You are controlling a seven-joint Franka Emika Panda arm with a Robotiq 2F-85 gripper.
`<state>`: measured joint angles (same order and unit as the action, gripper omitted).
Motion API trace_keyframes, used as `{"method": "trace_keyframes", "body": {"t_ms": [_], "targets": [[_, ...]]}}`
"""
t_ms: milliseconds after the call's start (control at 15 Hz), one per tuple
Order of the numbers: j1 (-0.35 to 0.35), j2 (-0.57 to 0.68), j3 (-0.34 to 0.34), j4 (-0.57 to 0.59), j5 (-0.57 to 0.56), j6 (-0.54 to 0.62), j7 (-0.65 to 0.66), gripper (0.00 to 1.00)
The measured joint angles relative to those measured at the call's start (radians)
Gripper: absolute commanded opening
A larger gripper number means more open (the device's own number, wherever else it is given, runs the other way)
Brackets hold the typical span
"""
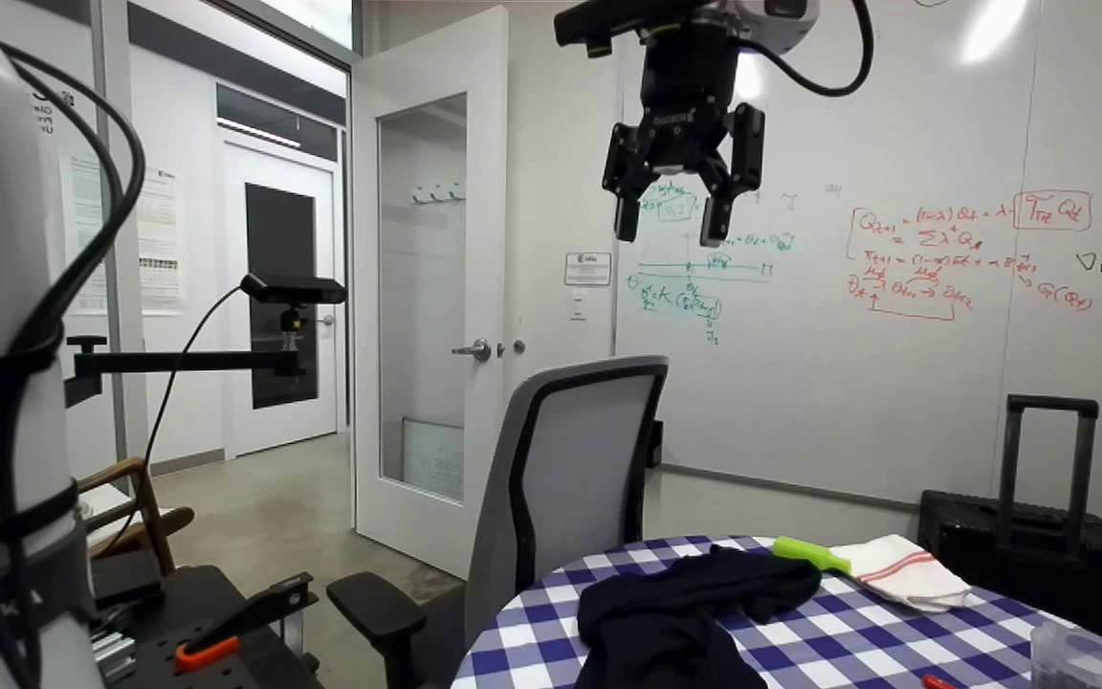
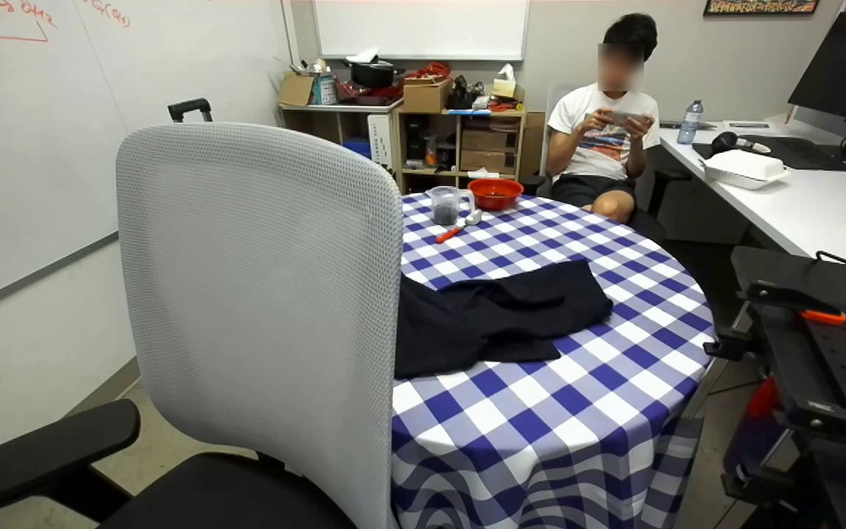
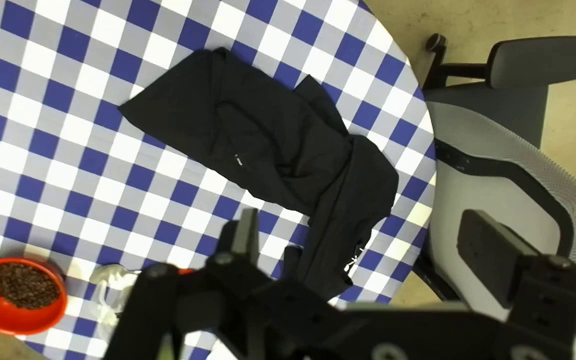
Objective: Put the cloth on the back rest of the chair
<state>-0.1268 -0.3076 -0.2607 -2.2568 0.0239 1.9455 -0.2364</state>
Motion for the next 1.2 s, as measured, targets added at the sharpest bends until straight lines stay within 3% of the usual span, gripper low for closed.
{"method": "trace_keyframes", "body": {"t_ms": [200, 400, 800, 1000, 1200], "targets": [[0.052, 0.16, 0.015, 0.096, 0.065, 0.005, -0.121, 1.0], [0.068, 0.341, 0.075, 0.219, 0.078, 0.007, -0.108, 1.0], [0.046, 0.689, 0.141, 0.532, 0.143, 0.021, 0.115, 1.0], [0.029, 0.845, 0.169, 0.687, 0.225, 0.113, 0.221, 1.0], [0.044, 0.969, 0.187, 0.805, 0.221, 0.263, 0.335, 1.0]]}}
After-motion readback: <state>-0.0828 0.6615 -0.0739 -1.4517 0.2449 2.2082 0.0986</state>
